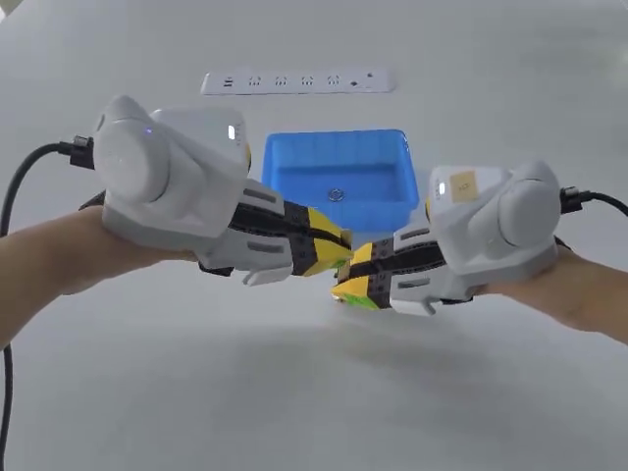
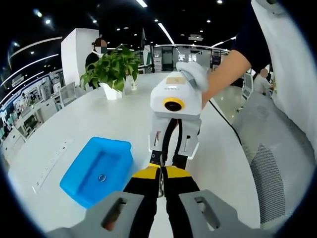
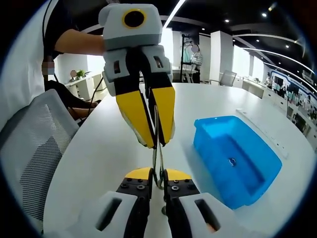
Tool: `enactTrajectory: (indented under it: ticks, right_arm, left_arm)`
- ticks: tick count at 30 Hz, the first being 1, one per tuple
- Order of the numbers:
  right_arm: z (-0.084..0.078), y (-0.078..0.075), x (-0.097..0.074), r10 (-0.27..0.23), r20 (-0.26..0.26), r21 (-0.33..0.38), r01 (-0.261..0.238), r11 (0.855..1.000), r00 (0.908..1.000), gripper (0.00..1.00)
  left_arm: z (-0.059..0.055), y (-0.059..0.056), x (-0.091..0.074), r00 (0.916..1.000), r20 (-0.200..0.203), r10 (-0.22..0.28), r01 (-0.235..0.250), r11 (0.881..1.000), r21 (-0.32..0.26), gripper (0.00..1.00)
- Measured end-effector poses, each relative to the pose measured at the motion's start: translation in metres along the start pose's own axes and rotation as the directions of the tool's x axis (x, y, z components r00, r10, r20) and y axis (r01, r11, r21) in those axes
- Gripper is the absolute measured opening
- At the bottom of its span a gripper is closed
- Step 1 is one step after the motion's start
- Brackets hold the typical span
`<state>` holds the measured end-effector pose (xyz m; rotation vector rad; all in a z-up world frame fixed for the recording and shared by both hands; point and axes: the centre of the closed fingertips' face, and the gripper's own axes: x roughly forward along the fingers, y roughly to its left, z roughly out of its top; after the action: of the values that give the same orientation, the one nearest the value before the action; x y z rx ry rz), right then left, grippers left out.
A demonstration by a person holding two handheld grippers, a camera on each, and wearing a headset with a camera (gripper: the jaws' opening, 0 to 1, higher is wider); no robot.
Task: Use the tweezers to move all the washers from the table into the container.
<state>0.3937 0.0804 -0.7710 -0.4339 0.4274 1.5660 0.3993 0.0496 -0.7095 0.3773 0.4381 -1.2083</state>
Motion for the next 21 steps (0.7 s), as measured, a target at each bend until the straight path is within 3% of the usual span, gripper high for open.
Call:
enactTrajectory:
  ticks: [21]
  right_arm:
    - [-0.0004,0.0015,0.0001,-0.011,-0.01,-0.023,0.01,1.0,0.9999,0.09]
  left_arm:
    - [-0.0015,-0.0074,-0.0016,0.9996,-0.021,-0.017,0.016,0.999,-0.031,0.13]
